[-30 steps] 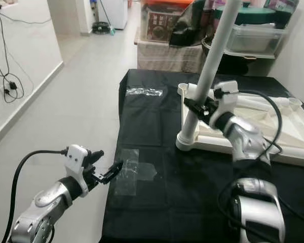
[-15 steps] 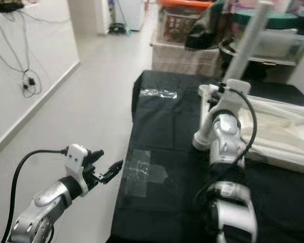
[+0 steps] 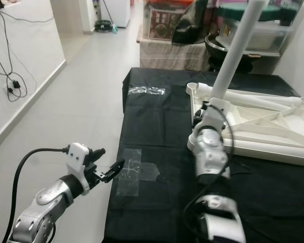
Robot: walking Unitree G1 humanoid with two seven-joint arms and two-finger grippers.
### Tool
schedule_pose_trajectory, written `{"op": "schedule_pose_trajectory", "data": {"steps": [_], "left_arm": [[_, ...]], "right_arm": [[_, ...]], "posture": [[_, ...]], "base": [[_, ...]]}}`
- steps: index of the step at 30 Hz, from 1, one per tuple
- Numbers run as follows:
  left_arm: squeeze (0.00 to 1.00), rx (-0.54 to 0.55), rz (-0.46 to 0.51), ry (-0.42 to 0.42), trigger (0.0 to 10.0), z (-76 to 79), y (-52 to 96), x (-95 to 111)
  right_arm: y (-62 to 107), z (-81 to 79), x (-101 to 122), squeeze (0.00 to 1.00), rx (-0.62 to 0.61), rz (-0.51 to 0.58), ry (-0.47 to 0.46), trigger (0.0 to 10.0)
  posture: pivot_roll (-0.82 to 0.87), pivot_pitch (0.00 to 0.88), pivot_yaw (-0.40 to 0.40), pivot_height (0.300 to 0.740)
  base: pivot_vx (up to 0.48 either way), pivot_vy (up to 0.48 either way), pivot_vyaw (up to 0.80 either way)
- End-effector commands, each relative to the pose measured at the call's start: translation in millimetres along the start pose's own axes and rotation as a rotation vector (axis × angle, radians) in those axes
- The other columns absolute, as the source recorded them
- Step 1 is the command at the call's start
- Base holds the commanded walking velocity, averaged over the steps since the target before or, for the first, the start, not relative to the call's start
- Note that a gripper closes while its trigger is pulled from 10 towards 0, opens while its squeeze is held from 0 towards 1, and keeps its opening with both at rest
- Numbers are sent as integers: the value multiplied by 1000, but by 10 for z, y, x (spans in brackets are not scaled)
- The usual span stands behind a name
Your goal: Building children table
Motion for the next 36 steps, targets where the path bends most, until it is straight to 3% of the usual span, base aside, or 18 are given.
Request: {"op": "schedule_pose_trajectory", "data": {"steps": [1, 3, 5, 8, 9, 15, 16, 17, 18, 19, 24, 25, 26, 28, 29, 31, 33, 36], "left_arm": [[0, 3, -13, 8, 10000, 5, 10, -39], [0, 3, -13, 8, 10000, 5, 10, -39], [0, 3, -14, 9, 10000, 8, 14, -42], [0, 3, -14, 9, 10000, 8, 14, -42], [0, 4, -14, 7, 10000, -5, 14, -35], [0, 5, -13, 5, 10000, -16, 13, -30], [0, 4, -13, 4, 10000, -14, 10, -30], [0, 4, -13, 4, 10000, -14, 10, -30], [0, 4, -13, 2, 10000, -17, 11, -26], [0, 4, -13, 2, 10000, -17, 11, -26], [0, 5, -14, -3, 10000, -27, 28, -19], [0, 5, -15, -4, 10000, -29, 35, -21], [0, 5, -15, -4, 10000, -29, 35, -21], [0, 5, -16, -3, 10000, -25, 38, -27], [0, 5, -16, -3, 10000, -25, 38, -27], [0, 0, -17, -1, 10000, -4, 31, -38], [0, 0, -17, -1, 10000, -4, 31, -38], [0, -5, -15, 1, 10000, 10, 14, -30]], "right_arm": [[-84, -35, 174, 0, 153, 59, -13, 10000], [-84, -35, 174, 0, 153, 59, -13, 10000], [-143, -22, 213, 0, 461, 57, -25, 10000], [-143, -22, 213, 0, 461, 57, -25, 10000], [-131, 5, 171, 0, 597, 33, -27, 10000], [-115, 44, 92, 0, 667, -3, -16, 9922], [-97, 54, 7, 0, 718, -33, 5, 7098], [-97, 54, 7, 0, 718, -33, 5, 7098], [-92, 40, -22, 0, 732, -33, -1, 0], [-92, 40, -22, 0, 732, -33, -1, 0], [-176, 19, 71, 0, 558, 35, -11, 0], [-201, 22, 121, 0, 434, 57, -35, 0], [-201, 22, 121, 0, 434, 57, -35, 0], [-215, 125, 128, 0, 169, 65, -45, 0], [-215, 125, 128, 0, 169, 65, -45, 0], [-72, 231, -27, 0, -82, 40, -11, 0], [-72, 231, -27, 0, -82, 40, -11, 0], [287, 97, -241, 0, -181, 18, 10, 0]], "posture": [[55, 0, -71, 740], [55, 0, -71, 740], [60, 0, -74, 740], [60, 0, -74, 740], [59, 0, -74, 740], [60, 0, -73, 740], [70, 0, -74, 740], [70, 0, -74, 740], [73, 0, -75, 740], [73, 0, -75, 740], [77, 0, -73, 740], [74, 0, -72, 740], [74, 0, -72, 740], [72, 0, -70, 740], [72, 0, -70, 740], [66, 0, -65, 740], [66, 0, -65, 740], [68, 0, -63, 740]], "base": [[0, 0, 0], [0, 0, 0], [0, 0, 0], [0, 0, 0], [0, 0, 0], [0, 0, 0], [0, 0, 0], [0, 0, 0], [0, 0, 0], [0, 0, 0], [0, 0, 0], [0, 0, 0], [0, 0, 0], [0, 0, 0], [0, 0, 0], [0, 0, 0], [0, 0, 0], [0, 0, 0]]}}
Point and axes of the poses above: a point about 5 cm out from each wrist's last joint towards the gripper, its own y axis pointing back from the gripper into the wrist, its own x axis along the axis of the wrist's last joint, z = x × y, the point moved 3 cm from there along -y, pointing out of the wrist towards the gripper, and after that the axes turned 5 degrees about y, right-handed, at the moved point
